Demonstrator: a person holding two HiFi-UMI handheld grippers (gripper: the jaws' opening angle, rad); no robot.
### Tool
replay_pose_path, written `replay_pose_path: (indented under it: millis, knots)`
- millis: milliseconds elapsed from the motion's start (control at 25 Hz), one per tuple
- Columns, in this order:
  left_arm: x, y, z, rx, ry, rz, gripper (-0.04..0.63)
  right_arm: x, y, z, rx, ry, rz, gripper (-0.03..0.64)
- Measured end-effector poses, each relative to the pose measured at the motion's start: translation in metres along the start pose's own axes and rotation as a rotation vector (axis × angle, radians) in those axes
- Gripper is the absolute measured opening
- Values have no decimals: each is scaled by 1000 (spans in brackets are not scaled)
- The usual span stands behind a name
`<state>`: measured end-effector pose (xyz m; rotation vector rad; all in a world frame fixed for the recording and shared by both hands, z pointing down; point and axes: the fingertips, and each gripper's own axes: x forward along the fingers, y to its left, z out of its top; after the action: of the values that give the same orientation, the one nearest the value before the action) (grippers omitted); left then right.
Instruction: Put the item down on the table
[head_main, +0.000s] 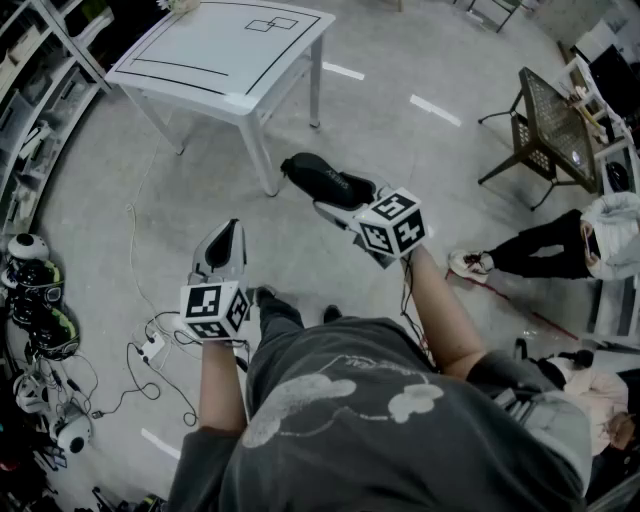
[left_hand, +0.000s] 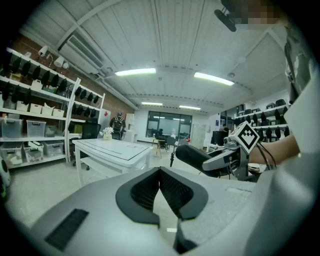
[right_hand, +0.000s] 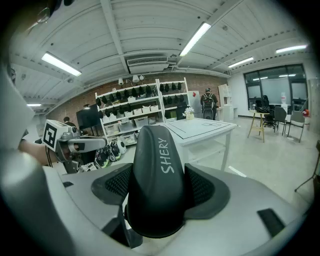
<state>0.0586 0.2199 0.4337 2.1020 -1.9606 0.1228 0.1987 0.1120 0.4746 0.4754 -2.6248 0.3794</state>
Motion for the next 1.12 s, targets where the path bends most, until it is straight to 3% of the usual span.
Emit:
replay_pose_path:
  millis: [240, 480, 720, 1120]
  knots:
    - [0, -2, 0, 6, 1, -12, 3, 1, 1, 1, 0, -2, -4, 320]
    - [12, 26, 2, 6, 9, -32, 2, 26, -1, 9, 1, 3, -23, 321]
    - [25, 87, 21, 9, -15, -39, 3, 68, 2, 53, 50, -91, -16, 322]
    - [33, 197, 39, -9, -28, -64, 3, 146, 2, 104, 50, -88, -139, 322]
